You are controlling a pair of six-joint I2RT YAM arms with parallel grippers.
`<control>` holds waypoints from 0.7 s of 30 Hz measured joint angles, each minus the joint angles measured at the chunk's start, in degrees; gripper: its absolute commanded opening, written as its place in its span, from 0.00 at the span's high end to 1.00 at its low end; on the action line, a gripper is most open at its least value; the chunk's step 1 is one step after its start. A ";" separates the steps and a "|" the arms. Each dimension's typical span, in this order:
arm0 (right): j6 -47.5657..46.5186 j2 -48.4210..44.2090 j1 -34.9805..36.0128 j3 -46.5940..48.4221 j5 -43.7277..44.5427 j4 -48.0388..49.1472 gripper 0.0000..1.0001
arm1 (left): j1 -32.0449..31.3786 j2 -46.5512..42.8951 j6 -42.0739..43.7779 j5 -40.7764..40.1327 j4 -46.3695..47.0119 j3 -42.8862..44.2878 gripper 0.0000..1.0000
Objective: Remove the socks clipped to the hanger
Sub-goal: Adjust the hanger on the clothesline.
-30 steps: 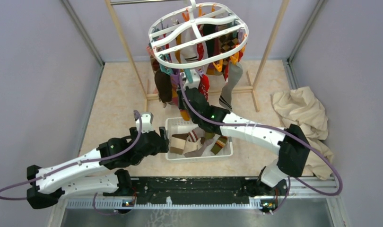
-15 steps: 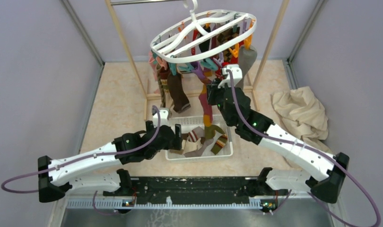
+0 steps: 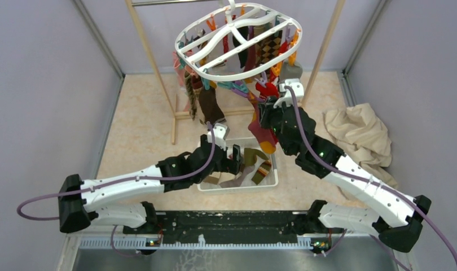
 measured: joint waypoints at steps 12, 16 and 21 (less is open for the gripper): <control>-0.83 -0.61 -3.52 0.00 -1.46 -2.43 0.82 | 0.00 -3.08 2.82 -6.38 2.34 -2.45 0.01; 0.02 -0.57 -10.43 -0.28 -5.51 -2.49 0.82 | -0.02 -4.46 1.86 -6.58 1.92 -2.69 0.02; 1.38 -0.09 -19.10 -0.50 -12.07 -2.38 0.82 | -0.37 -5.27 0.76 -6.86 1.03 -3.98 0.02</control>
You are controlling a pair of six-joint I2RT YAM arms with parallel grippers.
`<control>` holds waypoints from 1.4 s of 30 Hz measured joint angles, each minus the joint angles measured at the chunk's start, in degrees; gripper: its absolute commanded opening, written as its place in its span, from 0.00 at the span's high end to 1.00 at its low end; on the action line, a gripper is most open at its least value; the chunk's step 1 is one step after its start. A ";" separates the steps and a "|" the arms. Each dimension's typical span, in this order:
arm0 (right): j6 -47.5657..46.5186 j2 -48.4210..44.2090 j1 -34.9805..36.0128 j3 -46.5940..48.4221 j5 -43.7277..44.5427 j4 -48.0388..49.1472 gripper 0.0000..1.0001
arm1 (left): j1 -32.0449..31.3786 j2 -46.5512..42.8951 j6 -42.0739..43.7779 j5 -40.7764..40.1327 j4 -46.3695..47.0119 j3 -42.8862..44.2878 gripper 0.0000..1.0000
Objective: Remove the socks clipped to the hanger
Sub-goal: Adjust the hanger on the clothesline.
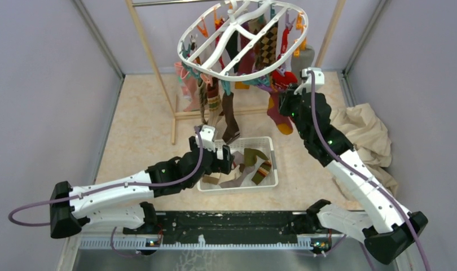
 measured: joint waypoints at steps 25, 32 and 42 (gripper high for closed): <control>1.90 3.93 -9.03 1.86 -17.22 -1.97 0.82 | -2.12 11.93 14.60 -2.05 27.54 -7.10 0.01; 1.90 3.96 -9.33 1.86 -18.12 -2.25 0.82 | -0.04 16.44 18.40 -2.54 34.21 -7.10 0.01; 1.86 3.96 -9.51 1.90 -18.91 -3.32 0.82 | 1.36 16.44 20.35 -3.37 36.28 -7.13 0.01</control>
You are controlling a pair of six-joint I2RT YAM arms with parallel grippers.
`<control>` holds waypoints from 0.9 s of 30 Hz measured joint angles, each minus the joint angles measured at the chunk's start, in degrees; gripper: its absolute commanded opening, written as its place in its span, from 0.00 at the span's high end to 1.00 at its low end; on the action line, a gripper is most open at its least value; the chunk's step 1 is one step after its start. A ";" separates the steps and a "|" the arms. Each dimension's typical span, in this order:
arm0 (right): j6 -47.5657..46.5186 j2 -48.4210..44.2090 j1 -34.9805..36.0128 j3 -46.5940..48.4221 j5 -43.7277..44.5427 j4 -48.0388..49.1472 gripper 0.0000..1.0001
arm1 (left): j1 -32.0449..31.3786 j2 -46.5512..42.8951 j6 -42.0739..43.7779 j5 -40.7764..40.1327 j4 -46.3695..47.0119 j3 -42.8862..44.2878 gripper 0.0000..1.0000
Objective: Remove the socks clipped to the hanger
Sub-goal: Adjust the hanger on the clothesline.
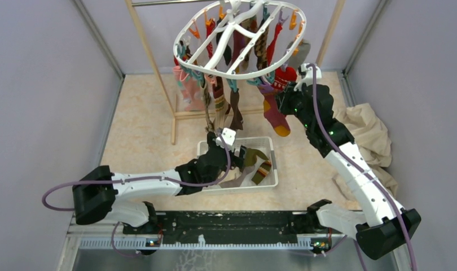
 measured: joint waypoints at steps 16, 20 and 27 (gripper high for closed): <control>0.02 0.00 -0.42 0.81 -0.63 -0.76 0.82 | 7.37 6.97 0.55 7.32 6.86 0.22 0.01; 0.00 0.00 -0.52 0.81 -1.01 -0.92 0.82 | 8.28 9.68 0.96 9.05 7.89 2.29 0.01; -0.09 0.00 -0.66 0.81 -1.25 -0.94 0.82 | 10.51 11.93 0.98 10.60 9.64 4.70 0.38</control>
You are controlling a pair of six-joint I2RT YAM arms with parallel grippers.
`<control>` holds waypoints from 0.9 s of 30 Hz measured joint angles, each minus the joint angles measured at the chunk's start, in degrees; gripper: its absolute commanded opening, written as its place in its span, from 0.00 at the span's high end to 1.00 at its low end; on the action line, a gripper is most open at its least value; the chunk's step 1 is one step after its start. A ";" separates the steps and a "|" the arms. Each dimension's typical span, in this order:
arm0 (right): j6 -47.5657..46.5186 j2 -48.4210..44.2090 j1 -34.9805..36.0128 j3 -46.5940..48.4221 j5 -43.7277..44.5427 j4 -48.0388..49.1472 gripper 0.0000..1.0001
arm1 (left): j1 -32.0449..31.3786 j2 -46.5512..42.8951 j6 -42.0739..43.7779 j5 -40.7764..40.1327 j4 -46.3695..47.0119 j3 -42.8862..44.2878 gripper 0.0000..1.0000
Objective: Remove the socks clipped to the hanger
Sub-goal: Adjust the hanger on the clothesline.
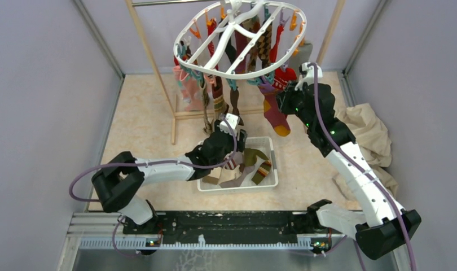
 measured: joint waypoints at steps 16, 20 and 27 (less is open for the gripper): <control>-0.09 0.00 -0.61 -0.02 -0.85 0.00 0.80 | 2.05 -6.32 -2.71 3.78 -11.08 1.55 0.94; -0.11 0.00 -0.61 -0.02 -1.46 0.00 0.80 | 2.05 -14.03 -4.57 4.98 -19.17 2.69 0.94; -0.09 0.00 -0.61 -0.02 -2.38 0.00 0.78 | 2.05 -23.41 -7.13 7.69 -30.88 5.97 0.94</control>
